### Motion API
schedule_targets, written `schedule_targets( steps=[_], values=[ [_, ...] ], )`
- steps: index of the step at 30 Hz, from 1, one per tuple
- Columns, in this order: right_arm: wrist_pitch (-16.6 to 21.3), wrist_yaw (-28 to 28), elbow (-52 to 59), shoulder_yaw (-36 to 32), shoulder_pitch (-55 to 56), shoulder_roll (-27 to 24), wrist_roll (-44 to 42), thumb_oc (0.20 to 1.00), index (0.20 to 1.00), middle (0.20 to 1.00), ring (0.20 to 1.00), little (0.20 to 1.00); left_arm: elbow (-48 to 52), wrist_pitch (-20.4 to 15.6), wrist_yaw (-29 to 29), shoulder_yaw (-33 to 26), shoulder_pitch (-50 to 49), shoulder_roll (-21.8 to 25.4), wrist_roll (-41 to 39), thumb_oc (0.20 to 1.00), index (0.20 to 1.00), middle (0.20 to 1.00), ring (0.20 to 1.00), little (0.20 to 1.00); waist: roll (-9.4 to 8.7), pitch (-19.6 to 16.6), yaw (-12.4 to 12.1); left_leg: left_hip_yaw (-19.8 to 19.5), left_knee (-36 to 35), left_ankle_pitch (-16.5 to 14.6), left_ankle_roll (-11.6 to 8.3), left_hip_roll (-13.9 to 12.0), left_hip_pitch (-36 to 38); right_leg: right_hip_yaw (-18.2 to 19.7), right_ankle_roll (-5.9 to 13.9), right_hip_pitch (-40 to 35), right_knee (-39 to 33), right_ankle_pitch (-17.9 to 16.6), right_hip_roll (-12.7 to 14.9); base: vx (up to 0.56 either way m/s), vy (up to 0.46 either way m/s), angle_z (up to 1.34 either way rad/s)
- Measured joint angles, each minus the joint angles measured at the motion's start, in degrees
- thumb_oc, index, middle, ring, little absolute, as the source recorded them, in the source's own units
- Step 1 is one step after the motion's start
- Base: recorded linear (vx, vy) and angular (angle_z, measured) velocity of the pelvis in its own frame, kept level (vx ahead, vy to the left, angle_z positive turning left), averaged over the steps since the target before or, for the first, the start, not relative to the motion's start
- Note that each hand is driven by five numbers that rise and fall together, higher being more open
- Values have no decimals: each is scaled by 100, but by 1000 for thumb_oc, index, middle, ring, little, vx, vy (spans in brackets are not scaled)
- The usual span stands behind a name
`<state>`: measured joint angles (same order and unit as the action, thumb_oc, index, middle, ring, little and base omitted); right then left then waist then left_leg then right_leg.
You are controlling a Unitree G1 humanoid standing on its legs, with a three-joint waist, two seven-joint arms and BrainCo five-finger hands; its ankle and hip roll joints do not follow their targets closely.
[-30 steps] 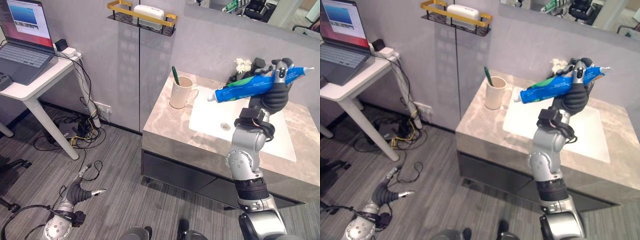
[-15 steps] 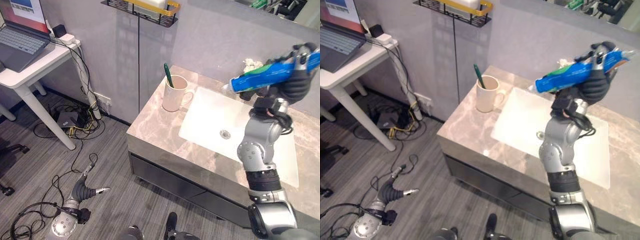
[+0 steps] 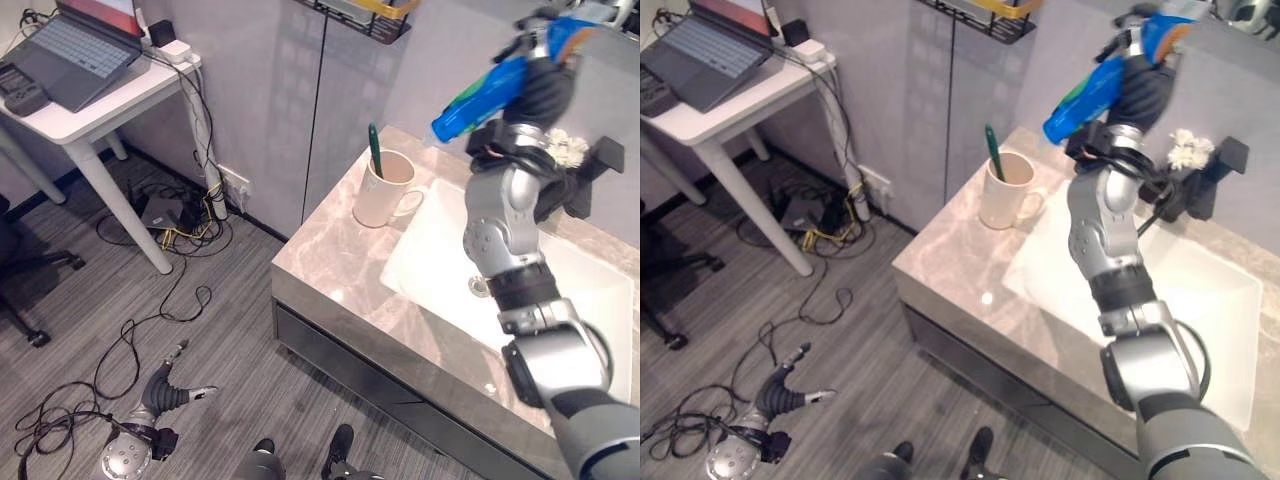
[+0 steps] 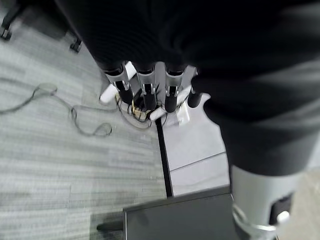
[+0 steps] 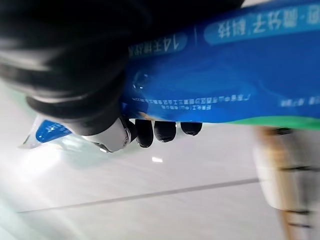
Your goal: Put brush and paste in cup on sink, flatten towel.
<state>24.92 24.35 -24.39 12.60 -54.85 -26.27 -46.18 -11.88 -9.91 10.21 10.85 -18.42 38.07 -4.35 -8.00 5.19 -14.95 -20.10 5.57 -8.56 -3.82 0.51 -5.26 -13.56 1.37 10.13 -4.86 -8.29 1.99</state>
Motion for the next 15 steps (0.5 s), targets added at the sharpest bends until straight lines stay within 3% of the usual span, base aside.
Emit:
schedule_targets(
  steps=[15],
  values=[
    [-146,-113,-121,47,33,92,29,200,200,200,200,200,-9,-1,-42,386,241,7,4,1000,1000,1000,1000,1000,32,15,-59,-169,-15,56,-64,29,-72,-166,-2,-6,0,18,48,1,-6,6]
  ],
)
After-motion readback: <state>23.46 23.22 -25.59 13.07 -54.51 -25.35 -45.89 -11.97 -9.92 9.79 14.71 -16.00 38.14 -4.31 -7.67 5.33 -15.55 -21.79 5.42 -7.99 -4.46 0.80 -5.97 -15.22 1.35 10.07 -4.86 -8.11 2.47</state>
